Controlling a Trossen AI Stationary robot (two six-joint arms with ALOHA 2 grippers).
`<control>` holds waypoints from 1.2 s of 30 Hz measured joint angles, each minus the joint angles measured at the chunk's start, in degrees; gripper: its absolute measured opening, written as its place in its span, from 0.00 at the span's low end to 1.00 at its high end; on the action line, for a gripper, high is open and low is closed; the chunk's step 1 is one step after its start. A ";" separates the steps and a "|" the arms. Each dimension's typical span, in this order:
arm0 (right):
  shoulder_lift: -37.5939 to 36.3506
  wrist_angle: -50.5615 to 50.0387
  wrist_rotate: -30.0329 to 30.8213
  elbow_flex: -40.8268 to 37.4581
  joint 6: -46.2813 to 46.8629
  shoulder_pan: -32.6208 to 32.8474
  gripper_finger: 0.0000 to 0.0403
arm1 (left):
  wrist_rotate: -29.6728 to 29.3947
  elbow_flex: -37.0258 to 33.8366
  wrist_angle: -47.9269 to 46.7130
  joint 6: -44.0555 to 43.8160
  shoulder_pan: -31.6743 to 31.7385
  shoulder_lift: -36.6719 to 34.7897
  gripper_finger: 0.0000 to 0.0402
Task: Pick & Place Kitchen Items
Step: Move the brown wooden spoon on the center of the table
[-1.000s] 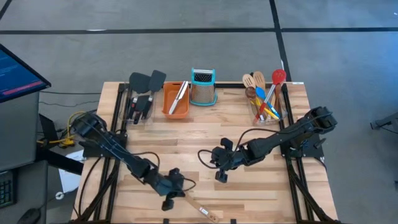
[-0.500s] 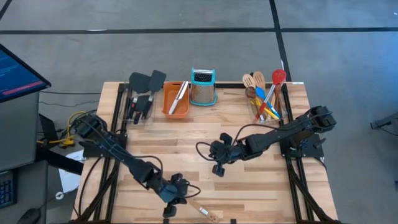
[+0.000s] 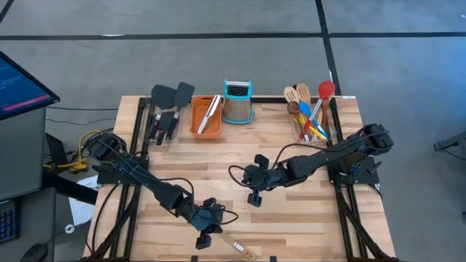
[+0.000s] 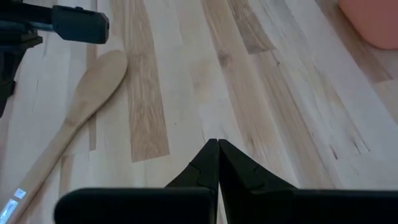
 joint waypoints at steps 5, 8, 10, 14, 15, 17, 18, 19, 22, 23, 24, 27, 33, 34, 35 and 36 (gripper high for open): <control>-0.01 -0.09 -0.05 0.01 -0.01 -0.03 0.00 | -1.95 0.01 0.39 -0.84 -0.78 0.62 0.00; -0.01 -0.09 -0.09 0.02 -0.01 -0.01 0.00 | -2.41 -0.01 0.78 -2.98 -1.65 2.98 0.00; -0.01 0.46 -0.07 0.00 -0.01 -0.01 0.00 | -2.43 0.01 1.24 -4.75 -2.36 4.92 0.00; -0.01 2.16 0.03 0.02 -0.03 -0.03 0.00 | -2.36 1.86 1.82 -5.05 -3.56 9.09 0.00; -0.01 2.38 0.04 0.01 -0.03 -0.03 0.00 | -1.86 2.65 1.98 -5.06 -3.58 10.12 0.00; -0.01 2.91 0.05 0.02 -0.01 -0.03 0.00 | 0.01 3.79 2.14 -5.14 -3.58 11.70 0.00; -0.01 3.12 0.12 0.02 -0.01 -0.01 0.00 | 0.94 4.36 2.14 -5.17 -3.55 12.50 0.00; -0.01 3.14 0.47 0.02 0.01 0.01 0.00 | 1.70 4.86 2.41 -5.18 -3.44 13.38 0.00; -0.01 3.47 1.05 0.02 0.02 0.02 0.00 | 2.25 5.42 2.31 -5.22 -3.11 15.58 0.00; -0.01 3.50 1.13 0.02 0.02 0.02 0.00 | 2.42 5.63 2.50 -5.35 -2.80 16.20 0.00; -0.01 3.63 1.14 0.02 0.02 0.02 0.00 | 2.72 5.70 2.66 -5.70 -2.47 16.47 0.00; -0.01 4.17 1.16 0.02 0.02 0.04 0.00 | 1.93 5.84 3.46 -6.11 -1.17 17.23 0.00; -0.01 4.10 1.16 0.02 0.04 0.17 0.00 | -2.39 5.79 3.18 0.53 3.09 17.21 0.00; -0.01 4.12 1.16 0.02 0.04 0.25 0.00 | -2.55 5.76 3.03 2.04 4.17 17.18 0.00; -0.01 4.11 1.17 0.02 0.04 0.44 0.00 | -2.67 5.74 2.96 3.15 5.15 17.18 0.00; -0.01 4.10 1.20 0.02 0.05 0.57 0.00 | -2.70 5.71 2.96 4.26 6.11 17.18 0.00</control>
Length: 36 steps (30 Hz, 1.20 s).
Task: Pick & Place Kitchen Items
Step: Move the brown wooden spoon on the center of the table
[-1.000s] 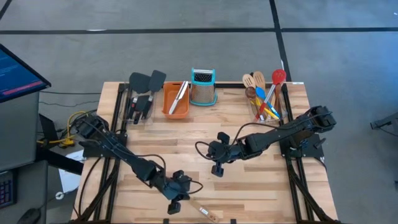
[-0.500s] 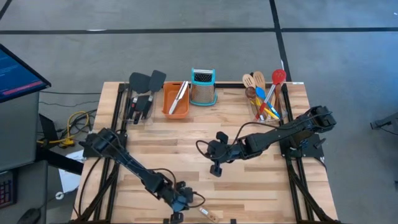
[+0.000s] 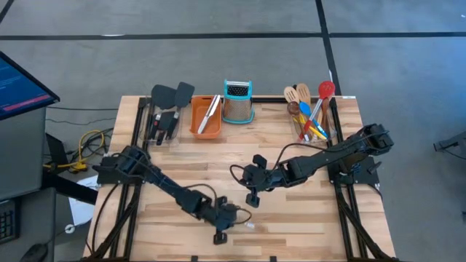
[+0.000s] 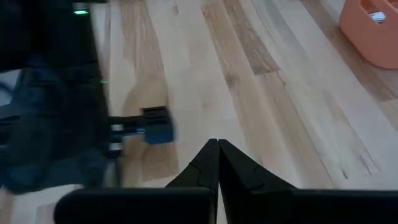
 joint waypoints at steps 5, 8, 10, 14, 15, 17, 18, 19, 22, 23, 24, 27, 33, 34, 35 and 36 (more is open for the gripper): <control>0.00 -0.33 -0.02 0.00 -0.01 0.78 0.00 | 0.76 -1.08 0.16 4.48 4.82 -0.09 0.00; 0.00 -0.82 -0.02 0.00 -0.01 1.20 0.00 | 1.53 -2.31 0.46 6.38 7.35 -0.15 0.00; 0.00 -1.72 -0.01 0.00 0.03 1.37 0.00 | 1.71 -3.37 0.67 8.34 8.59 -0.19 0.00; 0.00 -2.73 0.11 0.00 0.06 1.89 0.00 | 1.59 -5.56 2.22 10.14 9.82 -0.38 0.00; 0.00 -3.06 0.13 0.00 0.09 1.95 0.00 | 1.41 -6.04 2.65 10.15 9.86 -0.44 0.00; 0.00 -3.36 0.15 0.00 0.19 2.05 0.00 | 1.12 -6.93 3.20 10.16 9.84 -0.73 0.00; 0.00 -3.37 0.15 0.00 0.19 2.05 0.00 | 0.99 -7.25 3.34 10.16 9.78 -0.83 0.00; 0.00 -3.37 0.15 0.00 0.19 2.05 0.00 | 0.78 -7.56 3.57 10.14 9.67 -0.87 0.00; 0.00 -3.39 0.21 0.00 0.32 2.03 0.00 | 0.79 -7.97 3.75 10.11 9.56 -1.11 0.00; 0.00 -3.43 0.26 0.00 0.63 2.03 0.00 | 0.83 -8.02 3.75 10.10 9.51 -1.14 0.00; 0.00 -3.48 0.28 0.00 0.80 2.04 0.00 | 0.86 -8.05 3.73 10.08 9.48 -1.21 0.00; 0.00 -3.51 0.28 0.00 0.83 2.05 0.00 | 0.97 -8.54 3.53 10.08 9.35 -1.89 0.00; 0.00 -4.11 0.31 0.00 0.80 2.41 0.00 | -0.82 -13.82 1.40 10.19 9.65 -7.85 0.00; 0.00 -4.11 0.31 0.00 0.75 2.51 0.00 | -0.81 -14.87 0.99 10.60 9.84 -9.19 0.00; 0.00 -4.11 0.31 0.00 0.65 2.57 0.00 | -0.78 -15.92 0.87 11.23 9.88 -11.00 0.00; 0.00 -4.11 0.30 0.00 0.62 2.55 0.00 | -0.79 -16.97 0.55 11.97 9.89 -12.82 0.00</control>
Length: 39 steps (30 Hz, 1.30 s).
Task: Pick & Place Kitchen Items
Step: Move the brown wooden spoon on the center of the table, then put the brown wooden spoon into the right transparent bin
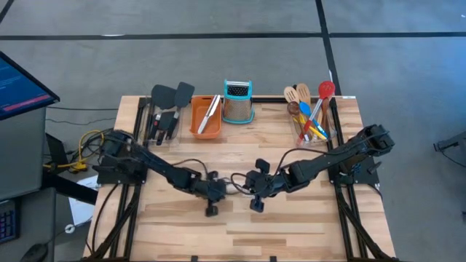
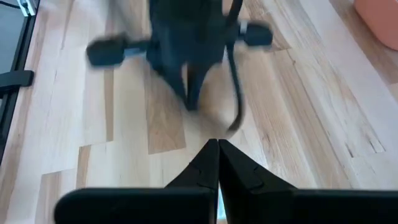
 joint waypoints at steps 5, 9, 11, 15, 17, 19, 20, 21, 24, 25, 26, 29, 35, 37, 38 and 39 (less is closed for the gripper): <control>0.00 -0.04 -0.02 0.00 -0.06 -0.21 0.00 | 1.54 -2.21 2.21 1.90 -0.86 -11.34 0.00; 0.00 -0.13 -0.08 0.00 -0.05 -0.48 0.00 | 3.22 -4.00 0.90 2.01 -2.53 -19.41 0.00; 0.00 -0.36 -0.29 0.00 -0.16 -0.48 0.00 | 3.12 -4.67 2.36 3.27 -3.90 -23.99 0.00; 0.00 -2.12 -1.31 0.00 -0.22 -0.42 0.00 | 2.94 -7.41 1.74 9.59 -7.89 -32.73 0.00; 0.00 -3.00 -2.62 -0.02 -0.23 -0.40 0.00 | 2.03 -8.86 2.39 12.28 -10.74 -37.42 0.00; 0.00 -3.43 -3.84 -0.02 -0.23 -0.35 0.00 | -2.27 -10.68 3.10 13.12 -14.24 -41.53 0.00; 0.00 -3.19 -4.10 -0.02 -0.20 -0.38 0.00 | -5.50 -11.86 3.30 13.15 -16.11 -42.98 0.00; 0.00 -2.77 -4.58 -0.02 -0.19 -0.62 0.00 | -8.71 -13.22 3.94 13.16 -18.08 -44.13 0.00; 0.00 -1.22 -7.19 -0.02 -0.17 -1.56 0.00 | -18.73 -17.21 9.84 13.23 -23.50 -46.56 0.00; 0.00 -1.09 -7.23 -0.02 -0.17 -1.86 0.00 | -22.22 -18.48 12.29 13.23 -25.17 -46.87 0.00; 0.00 -1.28 -7.21 0.07 -0.17 -2.22 0.00 | -25.54 -19.79 14.30 13.21 -26.76 -46.98 0.00; 0.00 -2.32 -7.22 1.26 -0.13 -3.27 0.00 | -34.12 -23.22 19.20 13.23 -30.31 -46.56 0.00; 1.85 -3.84 -9.76 6.07 -1.55 -5.27 0.00 | -38.41 -25.65 23.35 13.81 -31.57 -46.49 0.00; 3.67 -6.73 -9.80 9.33 -2.89 -5.82 0.00 | -38.46 -25.63 23.77 16.04 -31.40 -46.56 0.00; 4.43 -9.72 -9.79 10.81 -3.34 -6.06 0.00 | -38.46 -25.63 23.94 17.78 -31.36 -46.54 0.00; 5.55 -13.25 -9.81 12.51 -3.47 -6.35 0.00 | -38.50 -25.63 24.35 19.71 -31.36 -46.52 0.00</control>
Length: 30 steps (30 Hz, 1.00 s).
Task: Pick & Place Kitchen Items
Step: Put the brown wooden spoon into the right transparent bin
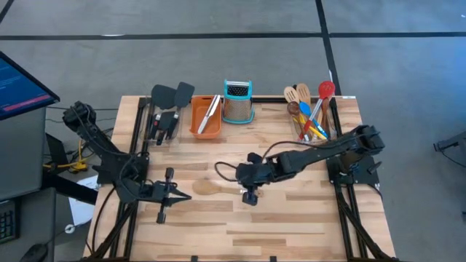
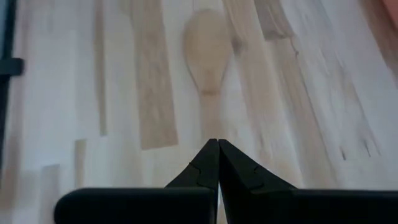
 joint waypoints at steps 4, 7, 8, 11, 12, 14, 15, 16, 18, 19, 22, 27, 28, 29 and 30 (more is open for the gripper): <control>5.45 -11.19 -0.02 7.30 -3.00 -1.17 0.00 | 0.01 0.00 2.29 4.31 0.00 -0.82 0.00; 9.74 -15.39 -1.05 12.09 -8.14 -1.68 0.00 | -0.05 0.00 2.41 4.30 -0.19 -2.09 0.00; 11.01 -16.95 -2.63 13.24 -10.19 -1.83 0.00 | -0.06 0.00 2.56 4.32 -0.24 -2.54 0.00; 14.24 -17.22 -7.58 15.62 -15.16 -2.50 0.00 | -0.48 0.00 2.33 5.62 -1.17 -4.67 0.00; 15.09 -17.05 -8.90 16.27 -16.01 -2.69 0.00 | -1.51 0.00 2.53 6.17 -1.66 -5.41 0.00; 16.06 -16.87 -10.35 16.57 -16.48 -3.21 0.00 | -4.23 -0.57 1.96 7.43 -3.67 -7.34 0.00; 16.63 -16.27 -10.51 16.61 -16.41 -3.44 0.00 | -5.45 -0.75 2.02 7.59 -4.64 -8.10 0.00; 17.16 -15.35 -10.48 16.69 -16.14 -3.63 0.00 | -6.41 -0.86 2.23 7.60 -5.69 -8.76 0.00; 17.54 -16.49 -10.48 16.49 -15.99 -4.22 0.00 | -8.26 -1.40 2.03 7.34 -7.72 -9.81 0.00; 18.00 -15.83 -10.50 16.54 -15.75 -4.39 0.00 | -8.47 -1.41 2.09 7.31 -8.59 -9.98 0.00; 18.91 -15.12 -10.36 16.52 -13.42 -4.88 0.00 | -8.99 -1.40 2.18 7.63 -10.82 -10.20 0.00; 20.07 -14.01 -10.47 16.57 -11.04 -5.05 0.04 | -9.92 -1.40 2.29 7.77 -11.85 -10.16 0.00; 20.15 -13.71 -10.47 16.56 -11.04 -5.07 0.06 | -9.91 -1.40 2.29 7.76 -11.82 -10.13 0.00; 20.14 -13.80 -10.46 16.56 -11.04 -5.06 0.08 | -9.91 -1.40 2.11 7.77 -11.82 -10.10 0.00; 20.10 -13.91 -10.45 16.56 -10.93 -5.06 0.12 | -9.92 -1.40 2.15 7.77 -11.82 -10.12 0.00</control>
